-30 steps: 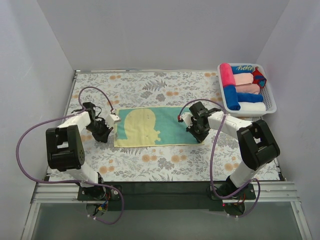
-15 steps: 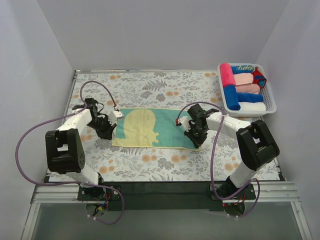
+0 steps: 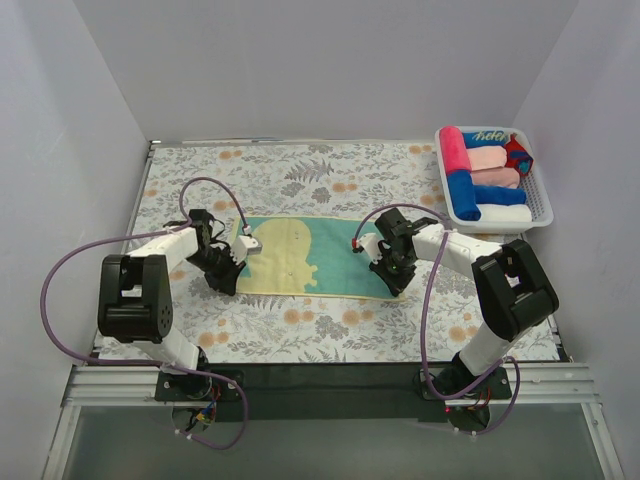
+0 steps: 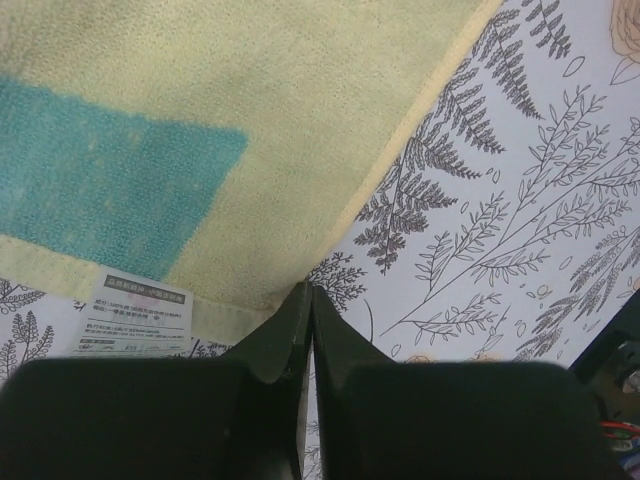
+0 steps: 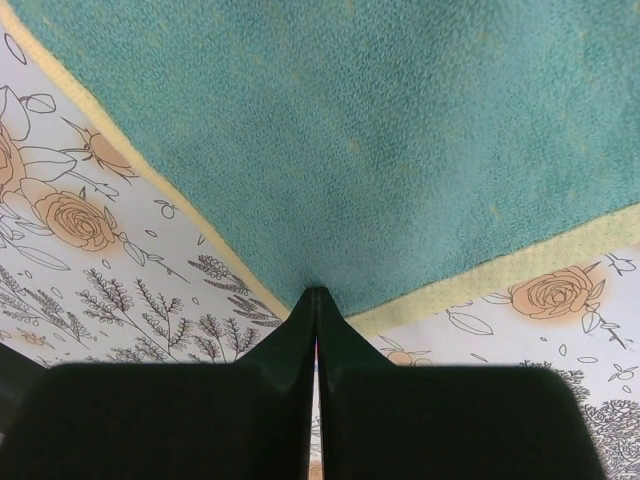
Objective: Roll the towels
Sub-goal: Flatten the towel
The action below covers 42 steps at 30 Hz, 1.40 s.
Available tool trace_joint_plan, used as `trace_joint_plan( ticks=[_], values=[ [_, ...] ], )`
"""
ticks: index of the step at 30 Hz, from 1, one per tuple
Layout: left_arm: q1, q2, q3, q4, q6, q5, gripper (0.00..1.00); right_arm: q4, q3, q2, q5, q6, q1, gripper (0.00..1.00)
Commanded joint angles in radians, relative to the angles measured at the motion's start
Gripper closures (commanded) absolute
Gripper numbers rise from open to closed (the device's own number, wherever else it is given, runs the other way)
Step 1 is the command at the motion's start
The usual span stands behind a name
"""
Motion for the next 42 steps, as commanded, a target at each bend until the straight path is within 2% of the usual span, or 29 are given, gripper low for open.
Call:
trace_joint_plan(
  ticks=[1,8,11,18,25,32,37,42],
  values=[
    [0.0,0.009,-0.048,0.082,-0.027,-0.141,0.99,-0.009,-0.018,0.014,0.043,-0.02,0.002,0.99],
    [0.027,-0.029,-0.065,0.024,0.013,-0.199,1.0,0.023,-0.048,0.023,0.106,-0.058,-0.018,0.99],
    [0.027,-0.053,-0.053,-0.013,0.036,-0.163,1.0,0.022,-0.035,0.022,0.087,-0.057,-0.024,0.99],
    [0.02,-0.096,0.077,-0.099,0.019,0.049,0.95,-0.001,-0.005,0.014,0.009,-0.048,-0.022,0.99],
    [-0.003,-0.038,0.126,-0.031,-0.065,0.078,0.94,-0.003,0.005,0.029,-0.002,-0.038,-0.022,0.99],
    [-0.005,0.049,0.097,0.044,-0.081,0.034,0.94,-0.003,0.008,0.043,0.012,-0.034,-0.024,0.99],
    [-0.002,0.045,0.022,0.076,-0.059,-0.101,0.95,0.003,-0.007,0.057,0.044,-0.049,-0.022,0.99],
    [0.045,0.01,-0.042,0.068,0.013,-0.21,0.96,0.026,-0.056,0.06,0.095,-0.072,-0.031,0.99]
  ],
)
